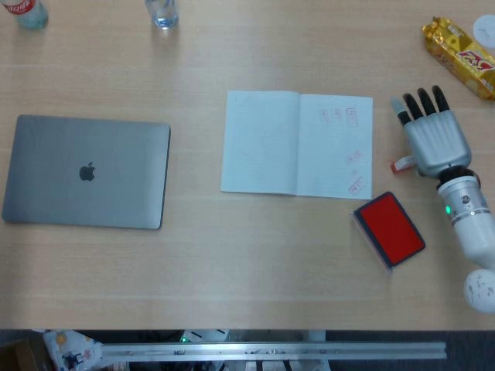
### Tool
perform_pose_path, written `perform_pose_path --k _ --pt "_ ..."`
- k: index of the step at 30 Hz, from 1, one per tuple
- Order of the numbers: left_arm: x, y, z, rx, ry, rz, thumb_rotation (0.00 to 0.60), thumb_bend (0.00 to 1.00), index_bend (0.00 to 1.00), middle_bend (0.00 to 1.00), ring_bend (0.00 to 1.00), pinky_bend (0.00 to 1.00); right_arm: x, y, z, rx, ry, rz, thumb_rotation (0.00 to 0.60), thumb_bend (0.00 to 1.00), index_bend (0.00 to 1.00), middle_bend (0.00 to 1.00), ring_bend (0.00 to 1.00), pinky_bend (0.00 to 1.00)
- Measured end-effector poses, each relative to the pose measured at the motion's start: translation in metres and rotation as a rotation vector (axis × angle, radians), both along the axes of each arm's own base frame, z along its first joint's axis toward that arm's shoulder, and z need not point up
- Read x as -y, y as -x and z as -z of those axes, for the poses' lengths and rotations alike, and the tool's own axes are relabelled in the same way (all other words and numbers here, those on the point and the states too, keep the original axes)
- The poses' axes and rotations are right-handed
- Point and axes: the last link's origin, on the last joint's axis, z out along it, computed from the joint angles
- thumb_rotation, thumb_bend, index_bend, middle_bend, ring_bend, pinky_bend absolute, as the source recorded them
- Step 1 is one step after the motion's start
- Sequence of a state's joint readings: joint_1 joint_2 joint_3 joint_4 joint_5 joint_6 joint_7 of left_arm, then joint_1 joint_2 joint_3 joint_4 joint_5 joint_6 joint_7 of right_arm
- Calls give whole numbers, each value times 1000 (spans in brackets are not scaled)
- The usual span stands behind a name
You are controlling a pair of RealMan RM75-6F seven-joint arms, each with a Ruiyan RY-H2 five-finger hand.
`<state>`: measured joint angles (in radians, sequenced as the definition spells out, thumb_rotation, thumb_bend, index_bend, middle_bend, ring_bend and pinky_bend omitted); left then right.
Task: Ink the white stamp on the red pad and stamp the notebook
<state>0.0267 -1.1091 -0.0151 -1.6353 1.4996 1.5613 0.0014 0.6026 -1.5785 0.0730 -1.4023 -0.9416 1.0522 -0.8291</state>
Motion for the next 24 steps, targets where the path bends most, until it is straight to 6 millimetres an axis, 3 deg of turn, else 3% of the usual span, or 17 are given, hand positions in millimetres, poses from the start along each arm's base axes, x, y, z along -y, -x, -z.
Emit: perform_pose_path --k 2,8,11,17,24 --pt "0 0 0 -1 0 0 600 323 0 0 0 0 -3 0 0 3 -11 -5 600 29 84 122 0 40" --pt "0 -1 0 0 2 5 600 324 0 0 0 0 -13 -1 -4 33 -31 -20 600 92 314 157 0 40" --pt "0 -2 0 -2 7 6 600 324 0 0 0 0 -15 0 -6 50 -29 -23 600 110 381 180 2 40" --pt "1 -2 -1 -3 4 3 600 324 0 0 0 0 -17 4 -7 70 -33 -8 600 187 437 209 14 40" --pt "1 -2 -1 -5 7 0 600 323 0 0 0 0 -17 8 -6 67 -37 -4 600 192 470 225 16 40"
